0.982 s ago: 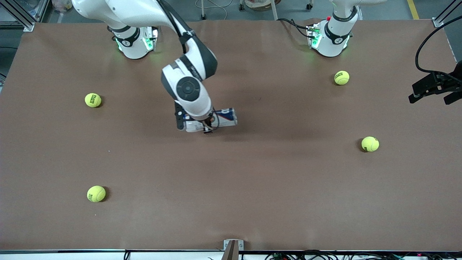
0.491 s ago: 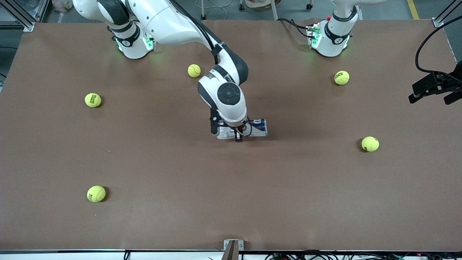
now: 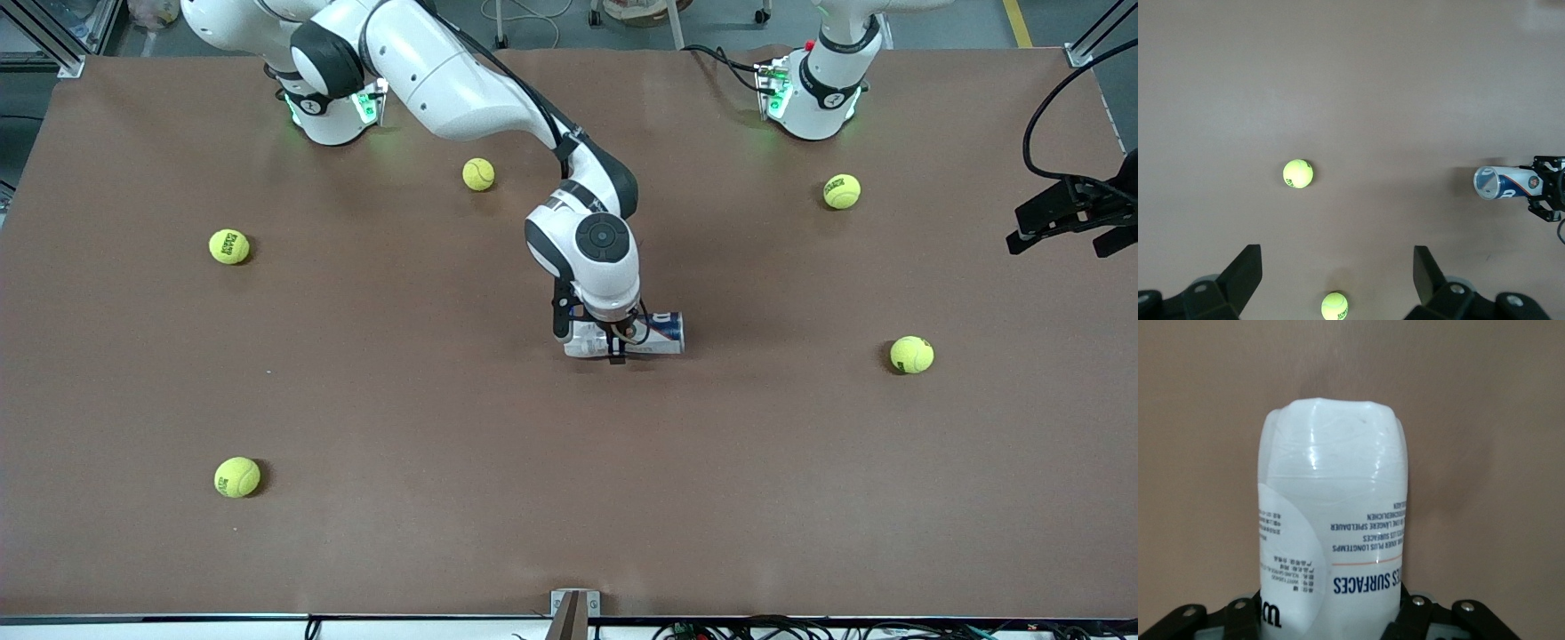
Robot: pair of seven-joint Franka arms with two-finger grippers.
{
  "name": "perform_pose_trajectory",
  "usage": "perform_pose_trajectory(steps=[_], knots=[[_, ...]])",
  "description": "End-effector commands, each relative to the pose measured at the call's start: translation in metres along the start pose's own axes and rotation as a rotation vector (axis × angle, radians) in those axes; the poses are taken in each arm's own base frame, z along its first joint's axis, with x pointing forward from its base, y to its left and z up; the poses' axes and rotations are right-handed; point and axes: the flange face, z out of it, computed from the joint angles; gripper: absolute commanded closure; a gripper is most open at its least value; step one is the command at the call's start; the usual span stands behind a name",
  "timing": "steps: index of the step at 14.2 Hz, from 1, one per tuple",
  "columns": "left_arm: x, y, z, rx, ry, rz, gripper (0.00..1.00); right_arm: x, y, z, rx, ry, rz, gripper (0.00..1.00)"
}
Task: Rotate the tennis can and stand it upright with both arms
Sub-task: 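Lift the can with the right gripper and carry it to mid-table, then reach the left gripper toward the can held by the right gripper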
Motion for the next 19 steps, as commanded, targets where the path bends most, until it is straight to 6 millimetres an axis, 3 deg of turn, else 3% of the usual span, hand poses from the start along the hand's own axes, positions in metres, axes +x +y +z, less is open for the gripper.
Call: perform_pose_trajectory(steps=[1,3,5,7,8,9,10,11,13,16,19], knots=[[-0.002,0.0,-0.001,-0.013,-0.006,0.023,0.0,-0.011,-0.002,0.005,0.058,-0.012,0.023,0.38],[-0.002,0.001,0.0,-0.03,-0.009,0.022,0.0,-0.012,-0.002,0.007,0.069,-0.017,0.034,0.37],[0.007,0.006,0.017,-0.071,-0.035,0.005,0.0,-0.015,0.003,0.016,0.079,-0.022,0.033,0.34],[0.015,0.018,0.032,-0.134,-0.058,0.0,0.0,-0.017,0.009,0.026,0.096,-0.019,0.019,0.2],[0.023,0.025,0.055,-0.145,-0.101,-0.006,0.0,-0.017,0.009,0.028,0.101,-0.021,0.017,0.07],[0.026,0.04,0.065,-0.135,-0.121,0.014,0.0,-0.017,0.009,0.028,0.102,-0.023,0.017,0.0],[0.027,0.058,0.076,-0.139,-0.145,0.009,0.0,-0.018,0.01,0.027,0.102,-0.024,0.015,0.0],[0.032,0.063,0.09,-0.136,-0.173,-0.045,0.0,-0.019,0.01,0.026,0.103,-0.024,0.014,0.0],[0.041,0.082,0.134,-0.123,-0.249,-0.072,0.0,-0.019,0.009,0.024,0.105,-0.019,0.013,0.0],[0.051,0.119,0.208,-0.182,-0.361,-0.066,0.0,-0.029,0.008,-0.001,0.092,-0.018,0.008,0.0],[0.051,0.121,0.276,-0.33,-0.422,-0.117,0.0,-0.041,0.012,-0.033,0.069,-0.01,0.0,0.0]])
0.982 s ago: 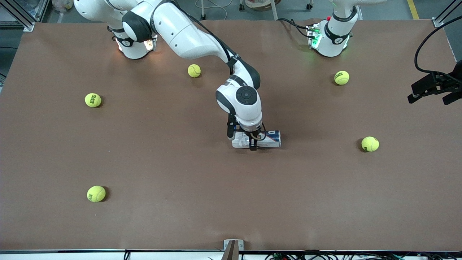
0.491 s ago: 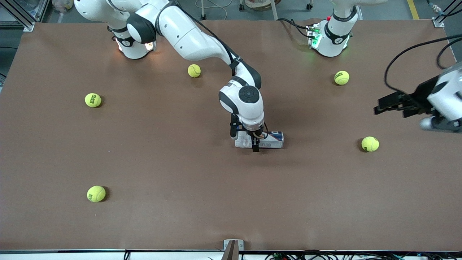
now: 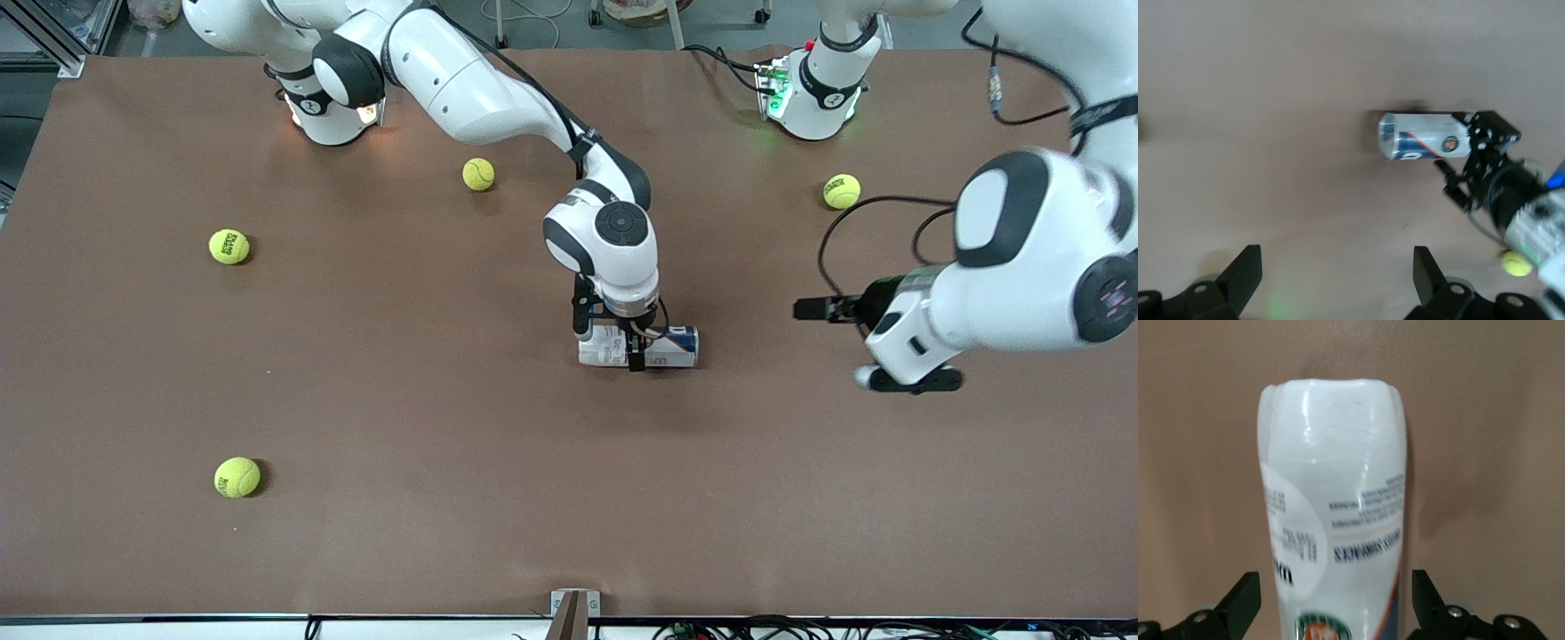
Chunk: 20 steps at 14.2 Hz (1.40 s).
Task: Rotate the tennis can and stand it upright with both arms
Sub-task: 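Reach the left gripper toward the can held by the right gripper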
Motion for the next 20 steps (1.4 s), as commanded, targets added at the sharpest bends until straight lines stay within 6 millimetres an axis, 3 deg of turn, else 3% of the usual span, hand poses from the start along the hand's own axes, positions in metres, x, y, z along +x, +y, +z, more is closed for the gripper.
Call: perform_pose_trajectory(steps=[1,4,7,8,11,14,16,20], knots=[[0.015,-0.018,0.043,-0.134,-0.057,-0.011,0.0,-0.016,0.008,-0.034,-0.01,0.007,0.002,0.0],[0.04,-0.048,0.08,-0.291,-0.103,-0.002,0.0,-0.021,0.006,-0.055,-0.019,0.006,0.011,0.0],[0.062,-0.063,0.118,-0.452,-0.102,0.001,0.0,-0.017,-0.008,-0.077,-0.021,0.003,0.017,0.0],[0.066,-0.064,0.132,-0.502,-0.094,-0.004,0.0,-0.009,-0.02,-0.087,-0.025,0.0,0.015,0.0],[0.075,-0.063,0.171,-0.662,-0.045,-0.018,0.0,0.018,-0.059,-0.142,-0.062,-0.038,-0.052,0.0],[0.077,-0.057,0.205,-0.765,0.024,-0.026,0.0,0.069,-0.104,-0.19,-0.14,-0.08,-0.192,0.0],[0.074,-0.064,0.227,-0.794,0.052,-0.008,0.0,0.111,-0.127,-0.21,-0.196,-0.058,-0.362,0.0],[0.067,-0.077,0.255,-0.824,0.091,0.009,0.01,0.215,-0.169,-0.279,-0.295,-0.068,-0.731,0.0]])
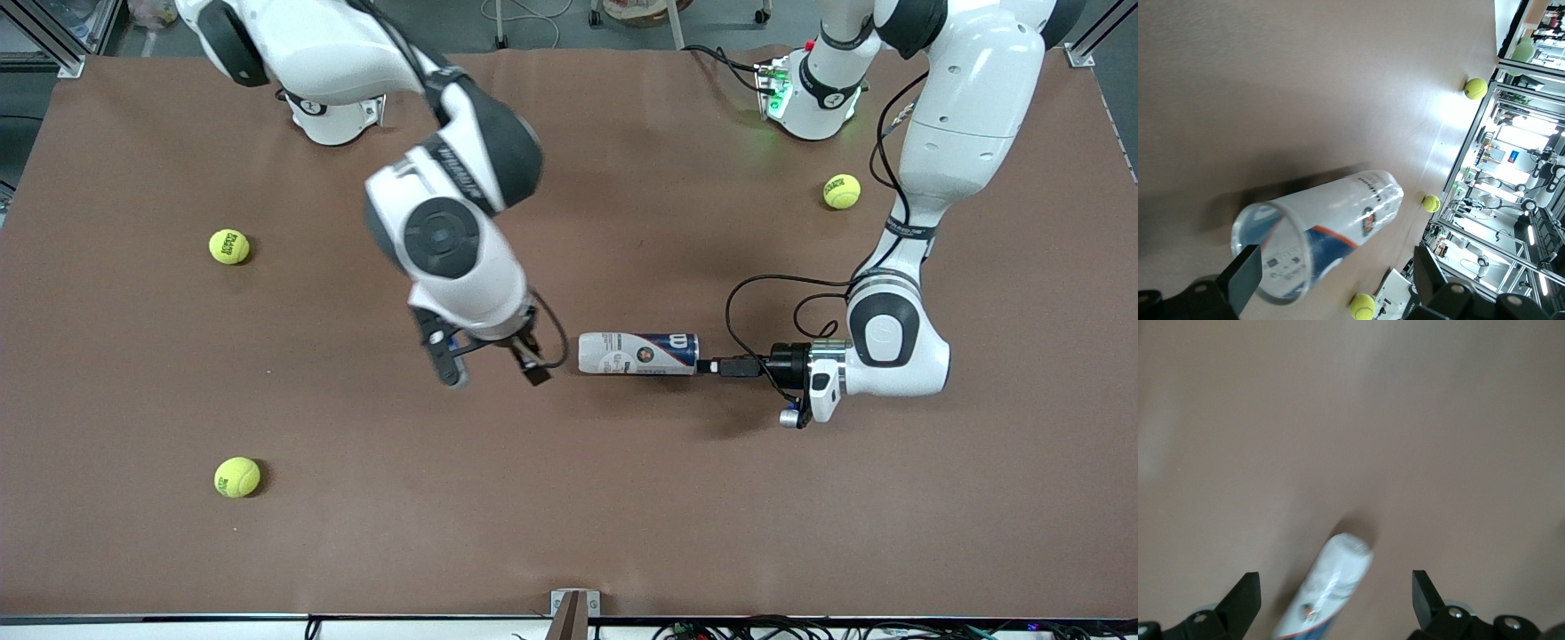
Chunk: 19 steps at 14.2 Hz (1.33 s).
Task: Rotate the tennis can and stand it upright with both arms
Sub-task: 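Reach the left gripper toward the can held by the right gripper, then grasp the can with the left gripper while the right gripper releases it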
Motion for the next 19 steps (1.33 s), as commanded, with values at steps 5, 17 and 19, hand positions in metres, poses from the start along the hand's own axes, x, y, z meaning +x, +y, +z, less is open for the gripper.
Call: perform_pose_trajectory(steps=[5,17,19], knots=[[-0.006,-0.002,0.029,-0.1,0.068,-0.002,0.05,0.154,0.068,-0.058,-0.159,0.006,-0.537,0.0],[-0.009,0.045,-0.005,-0.051,0.098,0.076,0.99,0.311,0.226,-0.063,-0.176,0.046,-0.94,0.0],[-0.015,0.076,-0.035,0.017,0.095,0.074,0.99,0.318,0.245,-0.073,-0.172,0.041,-0.955,0.0]])
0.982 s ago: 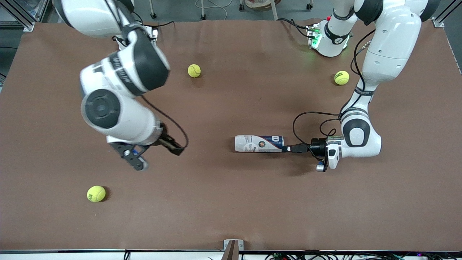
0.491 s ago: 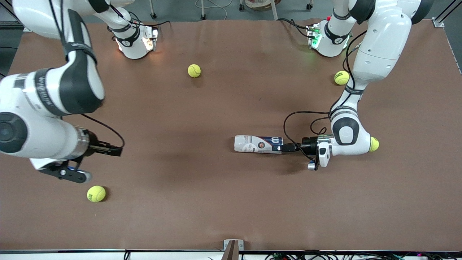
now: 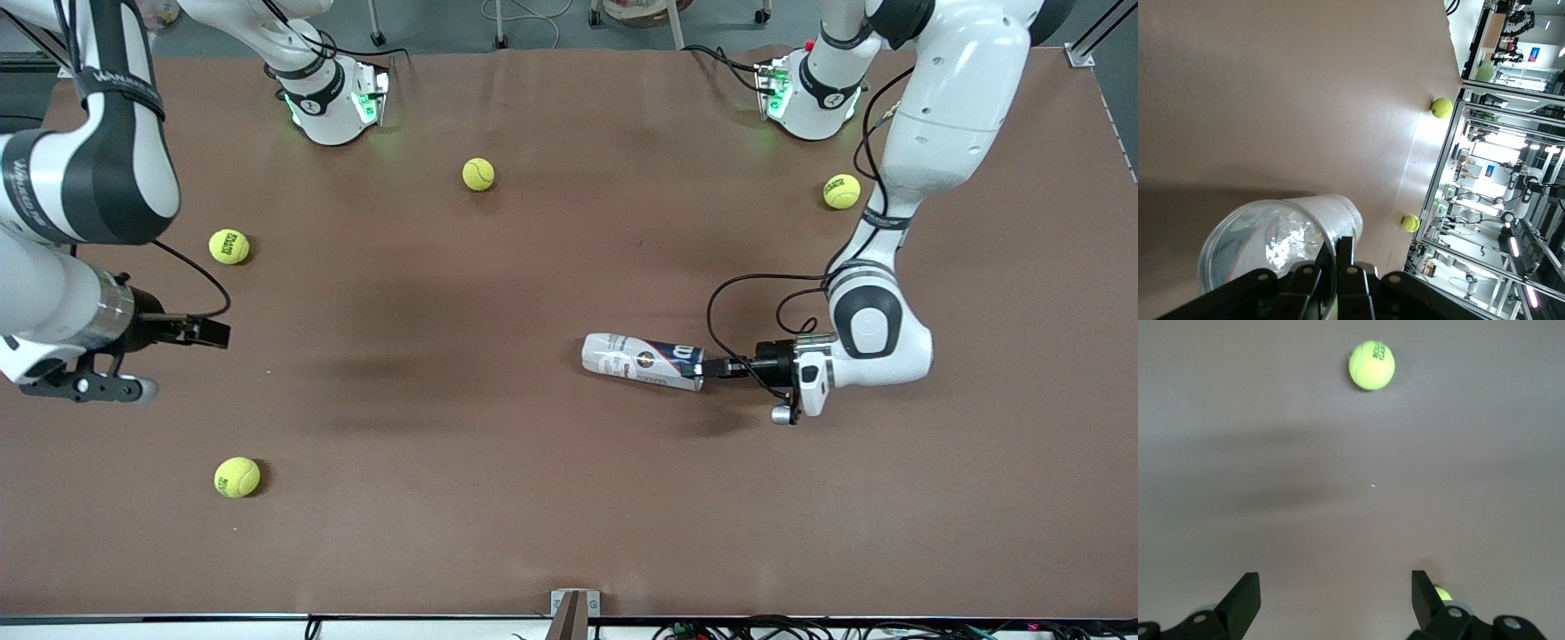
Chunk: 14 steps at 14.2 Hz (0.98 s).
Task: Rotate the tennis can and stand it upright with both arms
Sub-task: 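Rotate the can upright with the left gripper while the right gripper withdraws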
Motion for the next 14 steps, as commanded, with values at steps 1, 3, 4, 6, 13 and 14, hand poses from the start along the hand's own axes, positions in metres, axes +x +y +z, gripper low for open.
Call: perform_pose_trajectory(steps=[1,3,4,6,13,14], knots=[[-0.01,0.056,-0.045,0.113,0.004,0.007,0.99,-0.031,0.025,-0.009,0.001,0.011,-0.043,0.0],[-0.019,0.1,-0.068,0.197,0.017,-0.012,0.99,-0.036,0.048,-0.014,0.006,0.017,-0.066,0.0],[-0.024,0.124,-0.076,0.247,0.028,-0.021,0.99,-0.038,0.06,-0.02,0.008,0.028,-0.084,0.0],[-0.032,0.172,-0.08,0.391,0.056,-0.074,0.99,-0.04,0.076,-0.031,0.012,0.031,-0.093,0.0],[-0.094,0.311,0.069,0.827,0.27,-0.114,0.99,-0.031,0.085,-0.061,0.008,0.05,-0.074,0.0],[-0.105,0.316,0.095,0.867,0.295,-0.104,0.99,-0.031,0.087,-0.067,0.006,0.063,-0.072,0.0]])
